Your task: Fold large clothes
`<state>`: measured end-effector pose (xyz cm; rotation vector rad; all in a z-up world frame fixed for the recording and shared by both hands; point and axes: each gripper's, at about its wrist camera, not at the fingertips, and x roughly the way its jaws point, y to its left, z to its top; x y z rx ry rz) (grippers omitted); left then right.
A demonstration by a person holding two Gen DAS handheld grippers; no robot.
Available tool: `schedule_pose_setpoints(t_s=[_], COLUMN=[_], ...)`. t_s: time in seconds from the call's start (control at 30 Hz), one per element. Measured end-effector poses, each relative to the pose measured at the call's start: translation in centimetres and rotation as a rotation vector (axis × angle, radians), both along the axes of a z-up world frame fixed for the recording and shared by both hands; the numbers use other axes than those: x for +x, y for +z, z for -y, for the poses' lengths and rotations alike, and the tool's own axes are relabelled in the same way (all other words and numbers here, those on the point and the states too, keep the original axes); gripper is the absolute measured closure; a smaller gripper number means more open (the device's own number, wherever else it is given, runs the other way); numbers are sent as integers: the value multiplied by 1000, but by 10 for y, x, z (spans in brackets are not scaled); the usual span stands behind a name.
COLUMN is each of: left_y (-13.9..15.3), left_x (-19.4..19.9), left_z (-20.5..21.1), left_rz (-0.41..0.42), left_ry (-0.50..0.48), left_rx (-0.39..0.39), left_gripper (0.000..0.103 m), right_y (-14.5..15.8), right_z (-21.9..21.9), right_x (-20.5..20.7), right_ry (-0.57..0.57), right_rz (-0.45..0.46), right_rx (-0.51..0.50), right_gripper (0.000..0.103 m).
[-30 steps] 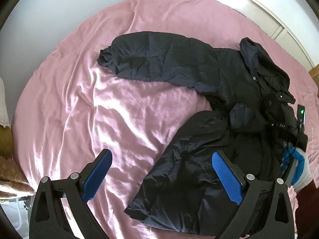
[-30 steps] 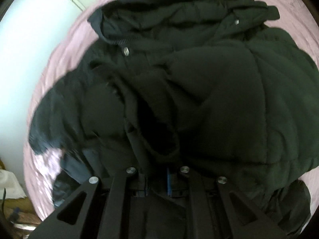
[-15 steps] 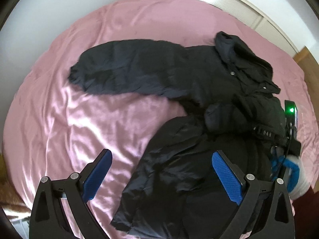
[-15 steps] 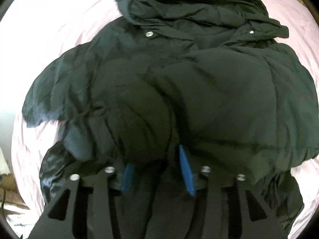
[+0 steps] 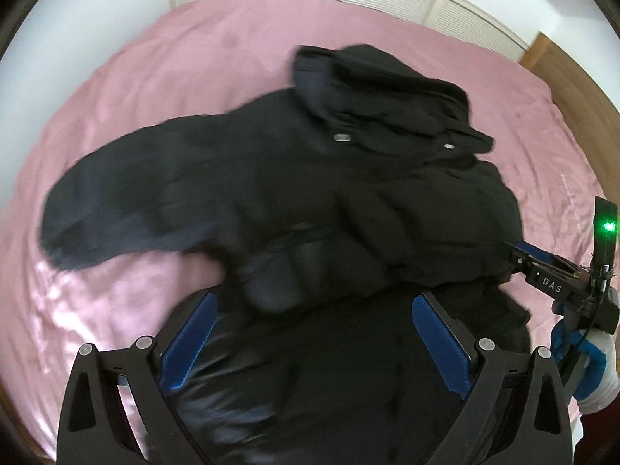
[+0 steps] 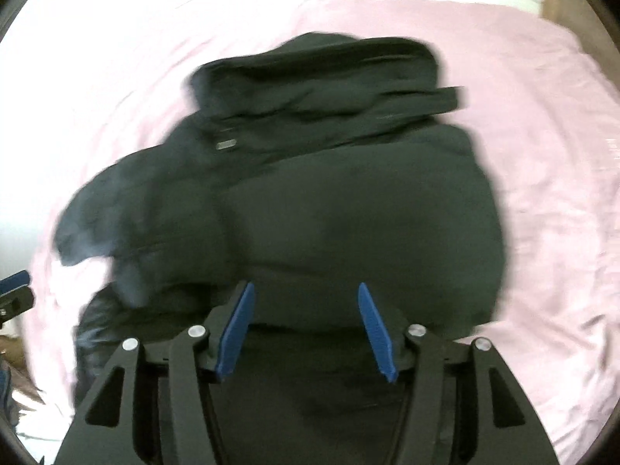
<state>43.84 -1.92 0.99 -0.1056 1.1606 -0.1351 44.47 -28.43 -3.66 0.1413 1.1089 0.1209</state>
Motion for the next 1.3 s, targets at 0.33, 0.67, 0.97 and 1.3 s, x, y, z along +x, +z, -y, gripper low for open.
schedule_pose_setpoints(t_s=[0.33,0.67,0.97,1.3], left_y=[-69,-173,-142,-155], left_x=[103,117,115,111], left_z=[131,143,148,140], left_rz=[46,-52,-26,-53], left_ry=[-36,-13,-9,19], left_rx=[30,119,144,110], left_gripper=[4,1,1,1], right_y=[-32,-118,-109,-81], right_z=[60,69,70,107], right_x=[48,59,68,103], right_ry=[16,85,135,59], right_rz=[14,-82,-135,-77], right_rx=[-60,-19,-31,2], right_gripper=[47,39,38,37])
